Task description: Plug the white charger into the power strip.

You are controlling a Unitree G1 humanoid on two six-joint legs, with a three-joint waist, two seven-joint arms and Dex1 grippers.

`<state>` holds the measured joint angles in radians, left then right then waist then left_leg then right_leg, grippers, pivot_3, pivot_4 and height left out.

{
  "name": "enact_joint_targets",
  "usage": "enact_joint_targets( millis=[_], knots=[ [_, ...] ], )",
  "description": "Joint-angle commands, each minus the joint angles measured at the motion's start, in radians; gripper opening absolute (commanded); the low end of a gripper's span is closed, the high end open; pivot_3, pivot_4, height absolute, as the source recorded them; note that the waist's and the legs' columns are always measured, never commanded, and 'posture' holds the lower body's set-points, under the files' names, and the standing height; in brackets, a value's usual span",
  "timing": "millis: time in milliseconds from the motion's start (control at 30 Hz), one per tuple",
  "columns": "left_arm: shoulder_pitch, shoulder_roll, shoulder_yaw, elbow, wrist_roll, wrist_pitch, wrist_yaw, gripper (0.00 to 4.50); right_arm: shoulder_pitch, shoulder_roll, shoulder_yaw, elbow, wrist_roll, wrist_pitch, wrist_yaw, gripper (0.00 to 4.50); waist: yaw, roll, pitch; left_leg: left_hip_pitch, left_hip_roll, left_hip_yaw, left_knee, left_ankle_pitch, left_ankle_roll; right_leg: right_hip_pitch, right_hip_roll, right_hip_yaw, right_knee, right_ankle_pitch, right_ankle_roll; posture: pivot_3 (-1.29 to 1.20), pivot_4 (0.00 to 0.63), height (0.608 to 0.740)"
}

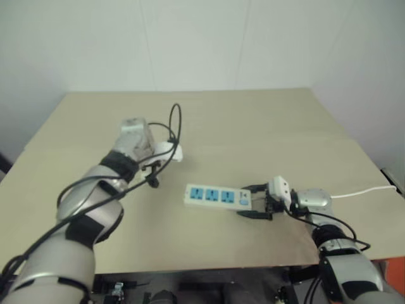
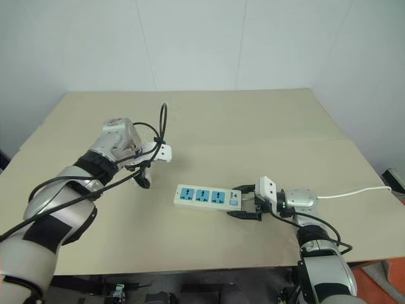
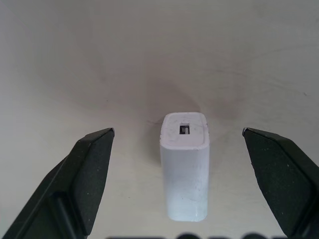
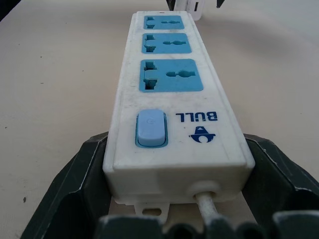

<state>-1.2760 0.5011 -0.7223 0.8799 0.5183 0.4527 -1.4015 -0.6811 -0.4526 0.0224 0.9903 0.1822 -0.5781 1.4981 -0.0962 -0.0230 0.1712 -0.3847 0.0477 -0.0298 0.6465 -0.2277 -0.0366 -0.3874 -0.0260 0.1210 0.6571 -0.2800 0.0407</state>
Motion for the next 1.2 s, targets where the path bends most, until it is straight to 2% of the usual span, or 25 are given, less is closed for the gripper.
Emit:
enact_joint_targets(
  millis=[33,133,233,300,533,567,800,967,1067,1167,1200],
  knots=[
    [-0.001,-0.006,-0.006,0.016,0.042,-0.026,0.030,4.50,0.032,-0.007,0.022,0.007,-0.034,-0.001,-0.008,3.40,0.000,0.000,0.000,0.000,0.000,0.000,0.000,0.000,0.000,0.000,0.000,0.000,0.000,0.000,0.000,0.00,0.150,0.740],
    [0.001,-0.023,0.020,0.031,0.023,-0.036,0.019,4.50,0.033,-0.007,0.024,0.004,-0.036,0.002,-0.013,3.40,0.000,0.000,0.000,0.000,0.000,0.000,0.000,0.000,0.000,0.000,0.000,0.000,0.000,0.000,0.000,0.00,0.150,0.740],
    [0.004,-0.030,0.019,0.038,0.032,-0.046,0.014,3.90,0.035,-0.009,0.026,0.000,-0.036,0.004,-0.013,3.40,0.000,0.000,0.000,0.000,0.000,0.000,0.000,0.000,0.000,0.000,0.000,0.000,0.000,0.000,0.000,0.00,0.150,0.740],
    [0.007,-0.030,0.016,0.043,0.035,-0.055,0.007,3.37,0.036,-0.010,0.026,-0.002,-0.037,0.005,-0.015,3.40,0.000,0.000,0.000,0.000,0.000,0.000,0.000,0.000,0.000,0.000,0.000,0.000,0.000,0.000,0.000,0.00,0.150,0.740],
    [0.018,-0.028,0.011,0.052,0.047,-0.068,0.006,1.13,0.044,-0.018,0.030,-0.014,-0.037,0.003,-0.015,3.40,0.000,0.000,0.000,0.001,0.000,0.000,0.000,0.000,0.000,0.001,0.000,0.000,0.001,0.000,0.000,0.00,0.150,0.740],
    [0.018,-0.026,0.012,0.052,0.048,-0.070,0.005,1.01,0.044,-0.019,0.030,-0.015,-0.038,0.004,-0.016,3.40,0.000,0.000,0.000,0.001,0.000,0.000,0.000,0.000,0.000,0.001,0.000,0.000,0.001,0.000,0.000,0.00,0.150,0.740],
    [-0.002,-0.042,0.077,0.027,0.002,-0.040,0.032,1.02,0.045,-0.022,0.032,-0.016,-0.038,0.005,-0.017,3.40,0.000,0.000,0.000,0.001,0.000,-0.001,0.001,0.000,0.000,0.001,0.000,0.000,0.001,0.000,0.000,0.00,0.150,0.740],
    [-0.043,-0.029,0.280,-0.097,-0.196,0.057,-0.065,1.02,0.044,-0.027,0.030,-0.019,-0.031,0.014,0.000,3.40,0.000,0.000,0.000,0.000,0.000,-0.001,0.001,0.000,0.000,0.001,0.000,0.000,0.001,0.000,0.000,0.00,0.150,0.740],
    [-0.026,-0.003,0.461,-0.194,-0.379,0.103,-0.106,1.02,0.041,-0.028,0.033,-0.017,-0.027,0.022,0.025,3.40,0.000,0.000,0.000,0.000,0.000,-0.001,0.001,0.000,0.000,0.001,0.000,0.000,0.001,0.000,0.000,0.00,0.150,0.740],
    [0.062,-0.016,0.704,-0.303,-0.619,0.126,-0.086,1.02,0.024,-0.019,0.037,-0.007,-0.021,0.045,0.057,3.40,0.000,0.000,0.000,0.000,0.000,-0.001,0.001,0.000,0.000,0.001,-0.001,-0.001,0.001,0.000,0.000,0.00,0.150,0.740],
    [0.088,-0.022,0.752,-0.332,-0.671,0.137,-0.075,1.02,0.018,-0.016,0.039,-0.004,-0.021,0.052,0.066,3.40,0.000,0.000,-0.001,0.000,0.000,-0.001,0.001,0.000,0.000,0.001,-0.001,-0.001,0.002,0.000,0.000,0.00,0.150,0.740]
  ],
)
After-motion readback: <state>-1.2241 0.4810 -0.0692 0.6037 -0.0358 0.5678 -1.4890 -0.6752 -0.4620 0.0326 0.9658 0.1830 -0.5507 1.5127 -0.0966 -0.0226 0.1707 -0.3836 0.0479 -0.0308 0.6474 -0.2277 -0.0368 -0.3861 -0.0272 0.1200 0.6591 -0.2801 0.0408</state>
